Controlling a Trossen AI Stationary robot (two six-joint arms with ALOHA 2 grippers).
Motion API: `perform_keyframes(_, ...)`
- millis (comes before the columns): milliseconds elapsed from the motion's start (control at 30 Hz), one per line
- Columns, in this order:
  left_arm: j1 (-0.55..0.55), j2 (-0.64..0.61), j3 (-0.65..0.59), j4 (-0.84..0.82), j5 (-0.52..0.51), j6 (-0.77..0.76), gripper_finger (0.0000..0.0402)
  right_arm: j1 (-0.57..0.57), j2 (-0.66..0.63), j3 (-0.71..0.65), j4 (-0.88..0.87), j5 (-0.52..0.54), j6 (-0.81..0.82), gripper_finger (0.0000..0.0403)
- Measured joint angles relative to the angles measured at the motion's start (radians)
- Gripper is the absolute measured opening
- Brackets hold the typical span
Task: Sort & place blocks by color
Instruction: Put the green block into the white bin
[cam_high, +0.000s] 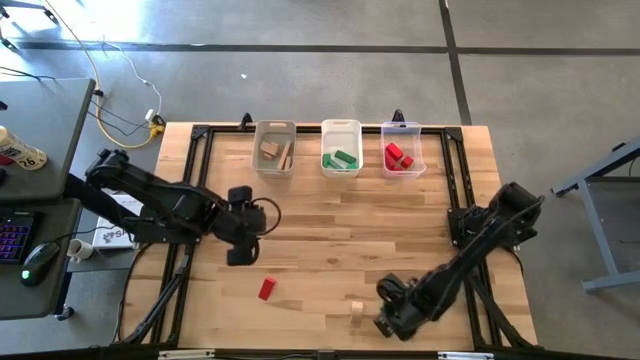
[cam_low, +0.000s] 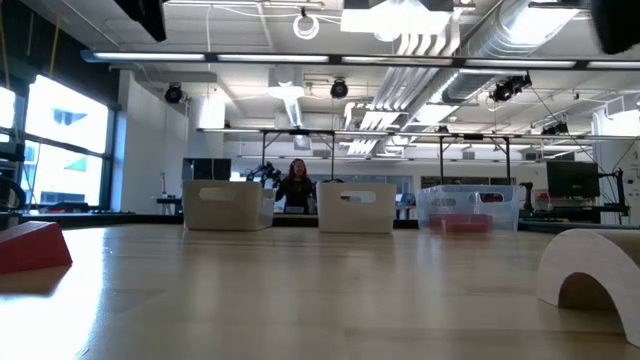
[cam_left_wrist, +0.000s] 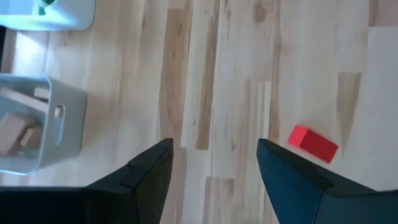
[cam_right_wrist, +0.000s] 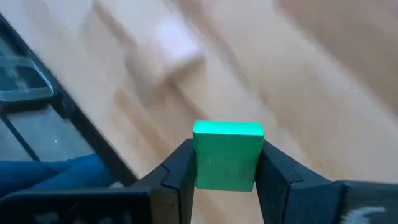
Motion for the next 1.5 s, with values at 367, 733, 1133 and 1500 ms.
perform_keyframes(367, -0.068, -0.089, -0.205, 0.014, 0.001, -0.279, 0.022, -0.259, -0.002, 0.077, -0.004, -0.005, -0.423, 0.0101)
perform_keyframes(733, -0.113, -0.107, -0.271, 0.039, -0.023, -0.538, 0.022, -0.508, -0.002, 0.211, -0.005, 0.016, -0.807, 0.0101)
perform_keyframes(1133, -0.11, -0.107, -0.325, 0.063, 0.01, -0.915, 0.022, -0.826, -0.003, 0.329, -0.029, 0.043, -1.163, 0.0101)
perform_keyframes(1500, -0.109, -0.087, -0.325, 0.231, 0.027, -1.04, 0.022, -1.074, -0.004, 0.325, -0.058, 0.046, -1.404, 0.0101)
